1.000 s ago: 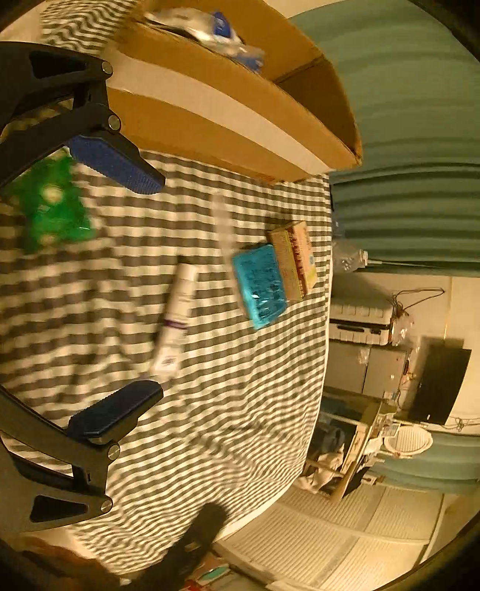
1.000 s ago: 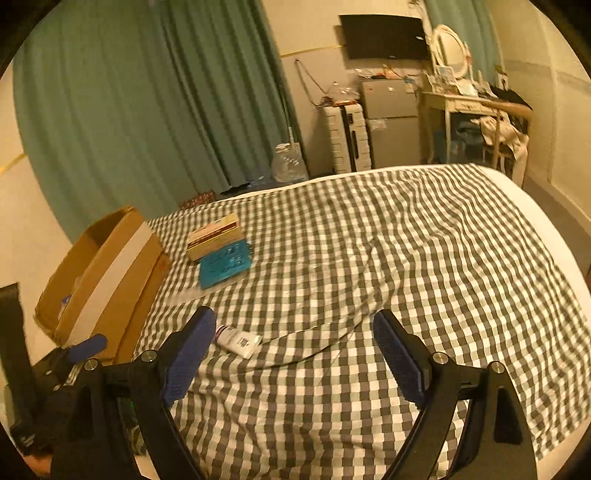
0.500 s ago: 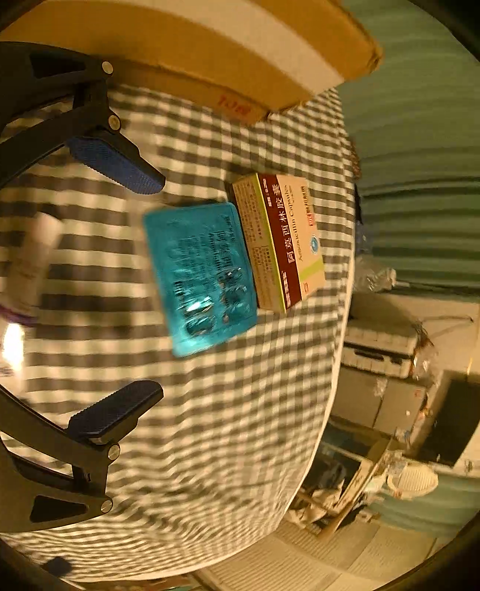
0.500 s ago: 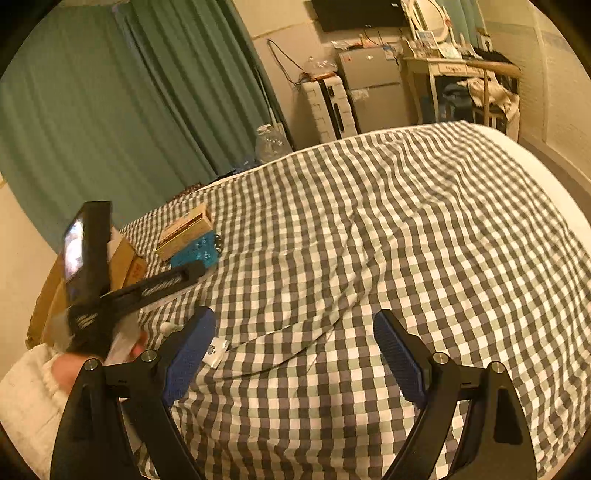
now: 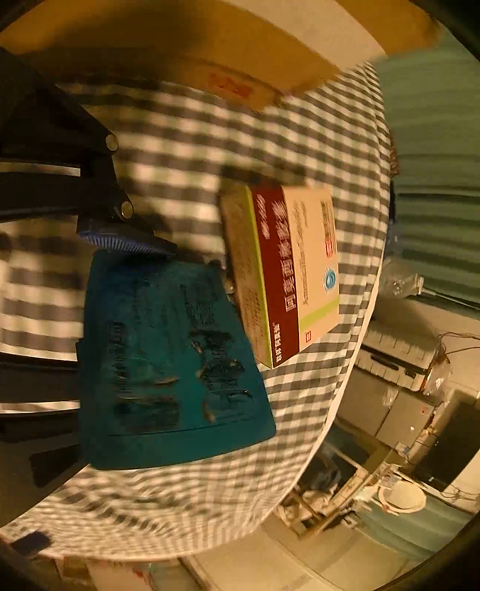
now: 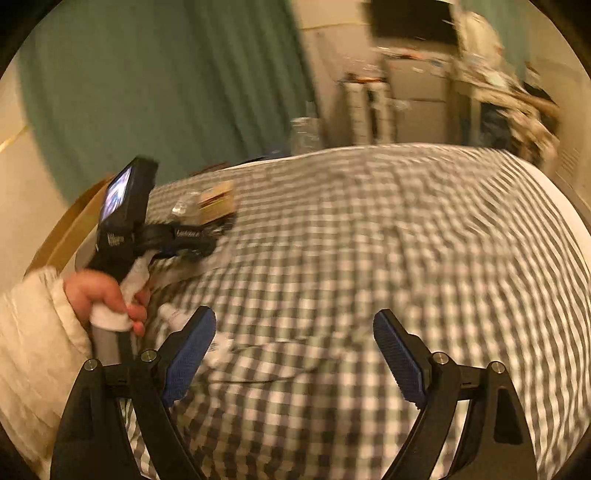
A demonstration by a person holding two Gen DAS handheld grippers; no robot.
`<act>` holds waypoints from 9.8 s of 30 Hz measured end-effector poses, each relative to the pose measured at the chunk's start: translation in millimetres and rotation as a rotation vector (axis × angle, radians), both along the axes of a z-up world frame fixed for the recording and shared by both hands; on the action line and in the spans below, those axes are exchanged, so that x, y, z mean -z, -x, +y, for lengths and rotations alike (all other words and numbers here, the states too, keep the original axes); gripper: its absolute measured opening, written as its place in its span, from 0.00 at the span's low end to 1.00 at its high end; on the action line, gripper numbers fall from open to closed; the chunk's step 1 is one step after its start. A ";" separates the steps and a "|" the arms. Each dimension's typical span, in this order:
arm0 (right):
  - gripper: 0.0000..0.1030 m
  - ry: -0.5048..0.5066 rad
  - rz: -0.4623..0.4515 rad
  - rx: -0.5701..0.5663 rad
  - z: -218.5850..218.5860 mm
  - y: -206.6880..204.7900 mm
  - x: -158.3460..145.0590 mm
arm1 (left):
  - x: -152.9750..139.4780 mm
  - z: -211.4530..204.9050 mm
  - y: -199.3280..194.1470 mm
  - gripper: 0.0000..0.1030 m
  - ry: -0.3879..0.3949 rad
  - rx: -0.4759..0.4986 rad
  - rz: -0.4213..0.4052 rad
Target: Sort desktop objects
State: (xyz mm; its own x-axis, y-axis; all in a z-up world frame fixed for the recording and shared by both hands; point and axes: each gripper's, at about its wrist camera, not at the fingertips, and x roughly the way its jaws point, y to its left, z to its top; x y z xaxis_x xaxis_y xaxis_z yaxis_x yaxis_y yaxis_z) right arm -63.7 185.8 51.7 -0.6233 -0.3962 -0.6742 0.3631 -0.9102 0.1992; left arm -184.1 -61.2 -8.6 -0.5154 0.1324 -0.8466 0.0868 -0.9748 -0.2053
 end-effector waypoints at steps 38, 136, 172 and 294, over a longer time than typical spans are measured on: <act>0.10 0.000 -0.152 0.008 -32.3 -34.2 7.4 | -61.5 -16.2 -160.6 0.09 0.017 0.150 0.171; 0.25 -0.182 -0.205 0.156 -52.6 -55.9 32.4 | 6.4 19.5 -181.6 0.26 -0.043 0.274 -0.207; 0.25 0.154 0.133 -0.031 -80.8 -90.3 -123.1 | -207.9 -69.6 -221.7 0.61 -0.063 0.287 0.374; 0.11 0.041 0.054 0.121 -34.6 -45.8 -52.0 | -55.6 18.4 -188.8 0.40 0.014 -0.052 0.274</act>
